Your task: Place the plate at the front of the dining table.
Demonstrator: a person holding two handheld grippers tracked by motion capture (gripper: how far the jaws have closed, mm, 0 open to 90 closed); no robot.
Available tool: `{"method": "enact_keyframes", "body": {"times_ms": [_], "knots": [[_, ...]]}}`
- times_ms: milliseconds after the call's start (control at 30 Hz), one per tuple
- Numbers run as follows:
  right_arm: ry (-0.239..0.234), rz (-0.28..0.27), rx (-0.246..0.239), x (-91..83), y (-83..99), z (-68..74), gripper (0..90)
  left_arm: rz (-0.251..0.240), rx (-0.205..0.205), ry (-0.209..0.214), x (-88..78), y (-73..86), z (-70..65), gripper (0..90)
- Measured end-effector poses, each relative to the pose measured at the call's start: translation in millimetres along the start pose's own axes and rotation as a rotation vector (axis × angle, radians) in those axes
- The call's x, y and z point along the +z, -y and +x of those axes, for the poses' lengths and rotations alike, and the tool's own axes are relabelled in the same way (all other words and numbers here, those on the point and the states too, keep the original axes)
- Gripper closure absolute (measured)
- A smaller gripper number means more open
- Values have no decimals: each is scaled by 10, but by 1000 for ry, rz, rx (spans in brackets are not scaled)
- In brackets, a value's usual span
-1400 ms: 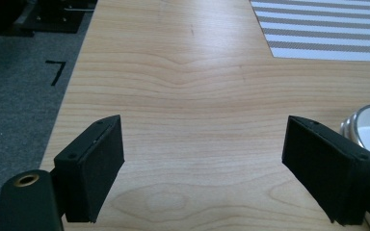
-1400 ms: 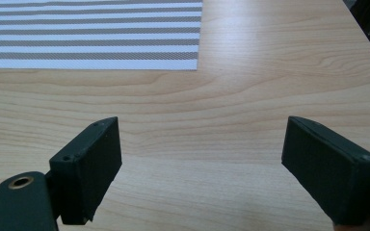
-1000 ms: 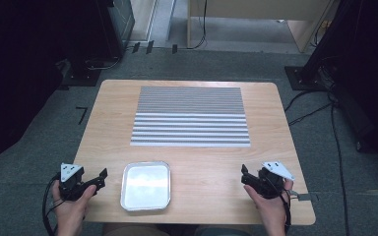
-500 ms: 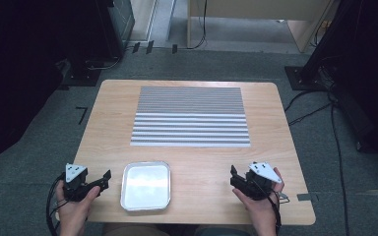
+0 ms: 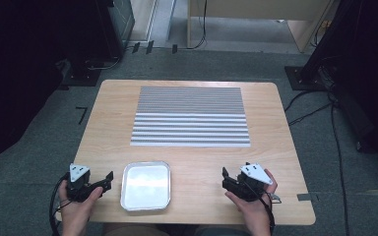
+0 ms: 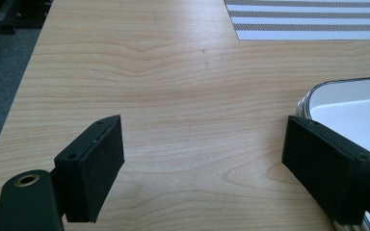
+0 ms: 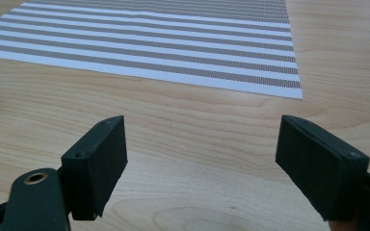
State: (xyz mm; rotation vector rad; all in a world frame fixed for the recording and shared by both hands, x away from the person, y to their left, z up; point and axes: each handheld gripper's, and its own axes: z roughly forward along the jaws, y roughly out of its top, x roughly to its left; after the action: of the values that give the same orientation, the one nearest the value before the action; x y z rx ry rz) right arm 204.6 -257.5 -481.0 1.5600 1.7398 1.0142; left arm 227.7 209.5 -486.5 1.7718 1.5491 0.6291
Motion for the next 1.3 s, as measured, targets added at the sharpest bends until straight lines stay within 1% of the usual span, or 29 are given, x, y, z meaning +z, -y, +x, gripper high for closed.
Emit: {"method": "enact_keyframes", "body": {"times_ms": [67, 200, 267, 333, 400, 467, 500, 533, 567, 600, 633, 733, 800, 900, 933, 1000, 1100, 1167, 1200, 1300], "knots": [[-2, -7, -9, -3, -2, 31, 185, 1, -2, 3, 1, -1, -12, 147], [-29, -20, -18, -29, -18, 94, 182, 5, -18, 7, 5, -3, -35, 147], [-51, -19, -15, -35, -25, 122, 190, 14, -21, 7, 12, 2, -48, 147], [-59, -17, -10, -37, -27, 155, 206, 26, -23, 6, 21, 7, -60, 148], [-56, -17, -1, -38, -27, 189, 239, 32, -30, 10, 24, 10, -74, 148], [-51, -26, -4, -38, -32, 222, 278, 38, -31, 10, 24, 10, -92, 153], [-51, -26, -4, -38, -32, 222, 278, 38, -31, 10, 24, 10, -92, 155], [-44, -50, -12, -51, -38, 274, 347, 41, -30, 2, 26, 10, -116, 167], [-37, -56, -17, -53, -40, 289, 370, 40, -30, -9, 25, 8, -128, 192], [-31, -64, -16, -56, -42, 309, 382, 36, -32, -14, 23, 7, -136, 229], [-30, -70, -17, -57, -46, 323, 387, 35, -32, -11, 20, 5, -142, 246], [-35, -63, -12, -55, -64, 379, 390, 36, -32, -9, 7, -5, -148, 247], [-43, -54, 2, -47, -69, 416, 398, 30, -41, -1, -12, -14, -142, 249], [-57, -43, 8, -31, -70, 485, 406, 24, -52, 13, -40, -28, -126, 261], [-60, -44, 3, -25, -68, 511, 422, 22, -53, 14, -45, -30, -124, 269], [-64, -48, -7, -13, -64, 566, 420, 21, -58, 14, -51, -33, -120, 296], [-73, -43, -12, 2, -60, 655, 426, 23, -63, 27, -61, -38, -114, 312], [-77, -49, -17, 10, -56, 718, 458, 21, -63, 43, -69, -42, -117, 331], [-78, -52, -17, 11, -55, 751, 480, 20, -63, 58, -75, -43, -117, 348], [-102, -35, -3, 28, -62, 851, 488, 14, -69, 82, -84, -42, -123, 400]]}}
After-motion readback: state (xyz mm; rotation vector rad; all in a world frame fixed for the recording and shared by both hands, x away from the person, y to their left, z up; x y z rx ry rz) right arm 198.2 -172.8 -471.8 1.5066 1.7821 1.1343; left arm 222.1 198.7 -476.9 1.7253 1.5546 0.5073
